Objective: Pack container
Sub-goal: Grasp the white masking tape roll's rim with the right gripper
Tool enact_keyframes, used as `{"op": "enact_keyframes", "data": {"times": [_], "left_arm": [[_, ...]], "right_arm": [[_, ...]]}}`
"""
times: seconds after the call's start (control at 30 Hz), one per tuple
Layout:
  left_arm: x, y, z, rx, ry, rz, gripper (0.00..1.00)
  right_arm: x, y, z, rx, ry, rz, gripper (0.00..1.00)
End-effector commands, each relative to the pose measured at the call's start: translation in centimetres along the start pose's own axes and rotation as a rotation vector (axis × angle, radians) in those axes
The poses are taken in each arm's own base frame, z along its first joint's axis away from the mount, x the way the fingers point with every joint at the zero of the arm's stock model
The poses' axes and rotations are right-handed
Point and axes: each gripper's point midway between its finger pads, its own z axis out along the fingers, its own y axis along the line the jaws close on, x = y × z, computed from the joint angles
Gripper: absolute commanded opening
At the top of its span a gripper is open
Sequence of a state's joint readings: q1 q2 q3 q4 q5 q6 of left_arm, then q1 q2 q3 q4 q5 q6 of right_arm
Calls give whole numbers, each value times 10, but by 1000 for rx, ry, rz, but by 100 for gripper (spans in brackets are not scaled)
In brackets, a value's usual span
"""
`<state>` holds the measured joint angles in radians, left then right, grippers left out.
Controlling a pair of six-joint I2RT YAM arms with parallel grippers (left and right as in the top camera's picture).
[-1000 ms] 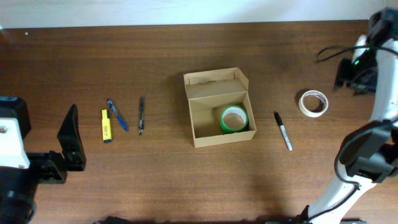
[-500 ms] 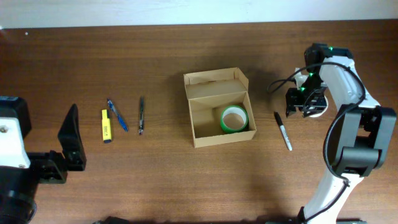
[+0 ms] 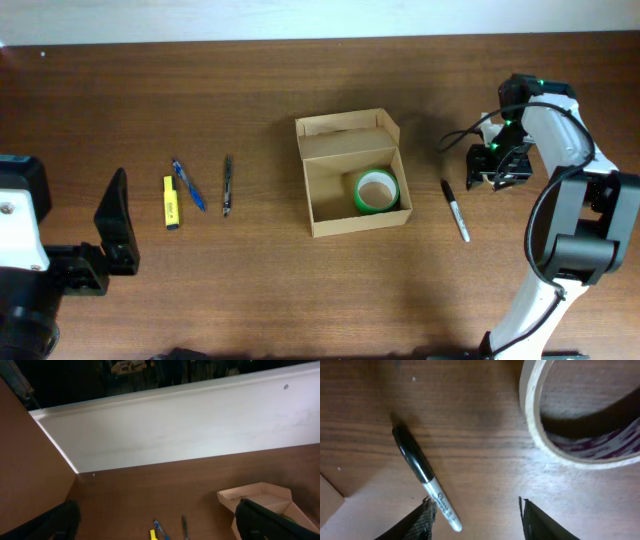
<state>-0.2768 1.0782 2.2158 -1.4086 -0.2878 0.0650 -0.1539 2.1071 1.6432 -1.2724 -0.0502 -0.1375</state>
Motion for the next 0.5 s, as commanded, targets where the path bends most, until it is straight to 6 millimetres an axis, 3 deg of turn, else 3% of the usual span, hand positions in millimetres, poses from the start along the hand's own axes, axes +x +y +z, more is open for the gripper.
{"op": "enact_keyframes", "data": {"times": [0.0,0.47], "left_arm": [[0,-3,6,7,9,21,99],[2,-5,14,9,33,55,99]], "right_arm": [[-8,-6,1,21,-21,-13,56],[-47,-15,0,65,-175,-17,56]]}}
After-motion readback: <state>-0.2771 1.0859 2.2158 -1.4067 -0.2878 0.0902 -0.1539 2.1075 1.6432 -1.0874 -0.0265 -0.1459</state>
